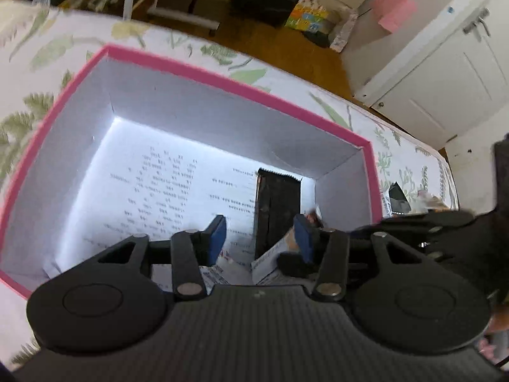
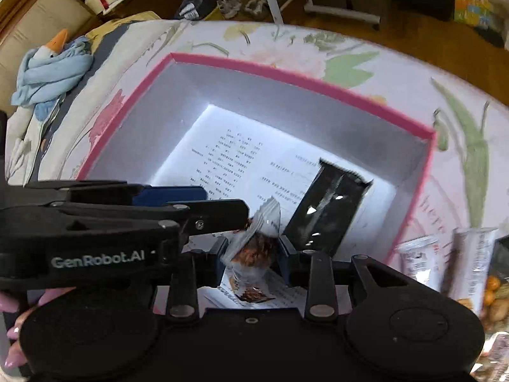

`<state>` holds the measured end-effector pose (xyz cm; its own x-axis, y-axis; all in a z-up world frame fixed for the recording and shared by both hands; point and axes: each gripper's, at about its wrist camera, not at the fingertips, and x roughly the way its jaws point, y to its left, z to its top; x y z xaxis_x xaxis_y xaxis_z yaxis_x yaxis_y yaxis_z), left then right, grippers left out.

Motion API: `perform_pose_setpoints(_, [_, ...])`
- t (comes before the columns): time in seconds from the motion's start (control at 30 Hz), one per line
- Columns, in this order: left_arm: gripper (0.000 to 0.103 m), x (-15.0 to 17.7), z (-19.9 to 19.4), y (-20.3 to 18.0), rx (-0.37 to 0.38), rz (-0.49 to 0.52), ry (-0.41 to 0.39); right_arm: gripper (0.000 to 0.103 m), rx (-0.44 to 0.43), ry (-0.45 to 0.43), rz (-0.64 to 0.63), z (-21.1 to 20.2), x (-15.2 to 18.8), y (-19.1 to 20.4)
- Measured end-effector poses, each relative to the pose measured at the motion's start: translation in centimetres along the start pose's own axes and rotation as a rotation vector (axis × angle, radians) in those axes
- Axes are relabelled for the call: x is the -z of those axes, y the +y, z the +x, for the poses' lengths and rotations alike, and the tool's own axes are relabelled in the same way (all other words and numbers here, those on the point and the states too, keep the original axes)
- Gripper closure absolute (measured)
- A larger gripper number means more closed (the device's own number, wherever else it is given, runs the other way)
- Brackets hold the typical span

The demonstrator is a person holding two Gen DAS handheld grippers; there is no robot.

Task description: Organize snacks

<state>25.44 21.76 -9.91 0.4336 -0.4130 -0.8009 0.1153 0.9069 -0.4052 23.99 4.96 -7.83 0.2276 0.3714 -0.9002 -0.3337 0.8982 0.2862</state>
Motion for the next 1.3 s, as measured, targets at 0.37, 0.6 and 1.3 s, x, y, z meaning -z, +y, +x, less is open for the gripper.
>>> perform_pose_setpoints(0.37, [0.048,2.0,-6.7,-5.0,-0.074,0.189,-0.139,0.048,0.172,-0.059,-0.232,-12.3,1.6,-0.3])
perform_pose_setpoints(0.6, [0.05,2.9,-8.2,-11.4,-0.033,0.232,-0.093,0.045,0.197,-0.095,-0.244,-14.1,4.0,-3.9])
perform_pose_setpoints(1.3, [0.061,11.0,7.5,-19.3,-0.243,-0.01,-0.239,0.05,-0.036,-0.068,0.16,-7.9,4.9,-18.0])
